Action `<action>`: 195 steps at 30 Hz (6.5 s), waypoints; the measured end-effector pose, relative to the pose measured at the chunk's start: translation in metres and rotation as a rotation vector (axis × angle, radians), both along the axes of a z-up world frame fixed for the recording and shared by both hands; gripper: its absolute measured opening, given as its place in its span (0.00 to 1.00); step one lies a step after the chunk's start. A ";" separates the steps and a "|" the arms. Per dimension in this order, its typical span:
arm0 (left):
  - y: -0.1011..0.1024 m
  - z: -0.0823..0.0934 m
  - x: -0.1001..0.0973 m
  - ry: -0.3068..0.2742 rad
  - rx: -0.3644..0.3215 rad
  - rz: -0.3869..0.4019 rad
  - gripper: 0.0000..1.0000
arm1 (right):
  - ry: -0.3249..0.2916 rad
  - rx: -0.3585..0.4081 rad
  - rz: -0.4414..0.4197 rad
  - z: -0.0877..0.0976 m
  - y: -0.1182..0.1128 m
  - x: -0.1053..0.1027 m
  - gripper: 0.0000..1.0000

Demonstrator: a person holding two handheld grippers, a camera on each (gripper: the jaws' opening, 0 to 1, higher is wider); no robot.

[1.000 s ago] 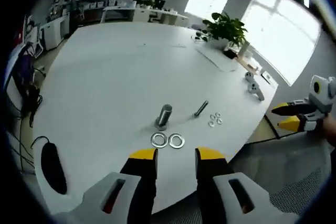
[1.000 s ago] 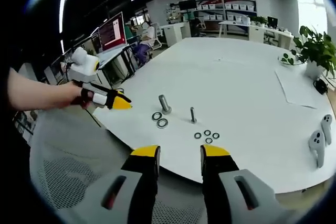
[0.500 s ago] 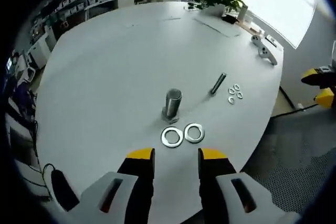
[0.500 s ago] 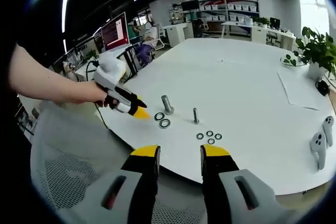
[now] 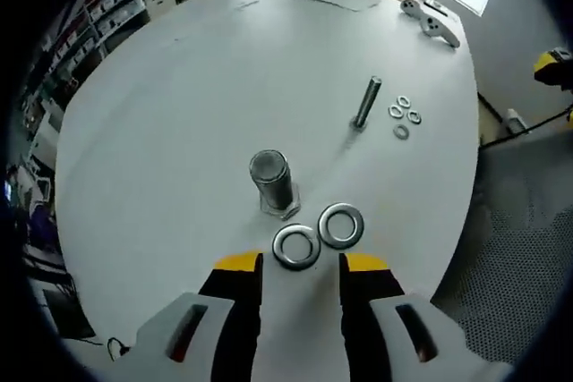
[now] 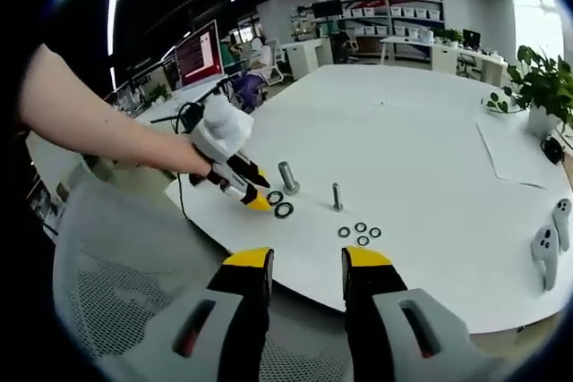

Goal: Place the washer onto the threaded stud by aligning its center hole with the stud, sliding it down to the base, and recovering from edge contact or off-axis alignment until the washer reaches the visible bottom stop.

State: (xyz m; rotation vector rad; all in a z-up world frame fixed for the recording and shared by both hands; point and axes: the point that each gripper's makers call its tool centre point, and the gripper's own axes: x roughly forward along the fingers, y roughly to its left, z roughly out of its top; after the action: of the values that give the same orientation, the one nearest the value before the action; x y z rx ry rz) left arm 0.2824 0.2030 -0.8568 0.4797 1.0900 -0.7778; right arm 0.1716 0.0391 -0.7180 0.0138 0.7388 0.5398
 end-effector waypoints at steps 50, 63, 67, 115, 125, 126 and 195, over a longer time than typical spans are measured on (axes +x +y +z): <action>0.043 -0.010 -0.023 0.133 0.244 -0.155 0.26 | -0.021 0.026 -0.011 0.005 0.000 0.003 0.32; 0.044 -0.008 -0.023 0.129 0.234 -0.092 0.19 | -0.021 0.029 -0.010 0.005 0.001 0.003 0.32; 0.045 -0.008 -0.023 0.129 0.227 -0.071 0.19 | -0.023 0.031 -0.011 0.006 0.001 0.003 0.32; -0.010 0.068 0.028 -0.080 0.086 -0.182 0.18 | -0.021 0.041 -0.021 0.007 0.000 0.004 0.32; -0.018 0.060 0.035 -0.054 0.122 -0.202 0.18 | -0.023 0.043 -0.017 0.007 0.000 0.003 0.32; -0.018 0.059 0.036 -0.053 0.127 -0.207 0.18 | -0.023 0.043 -0.016 0.007 0.000 0.003 0.32; -0.003 0.025 0.008 -0.004 0.047 0.056 0.24 | -0.008 0.056 0.027 0.006 0.009 -0.001 0.32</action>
State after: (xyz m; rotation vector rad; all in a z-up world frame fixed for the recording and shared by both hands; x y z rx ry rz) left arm 0.2901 0.1998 -0.8316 0.4886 1.1154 -0.7027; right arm 0.1708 0.0482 -0.7123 0.0538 0.7169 0.5862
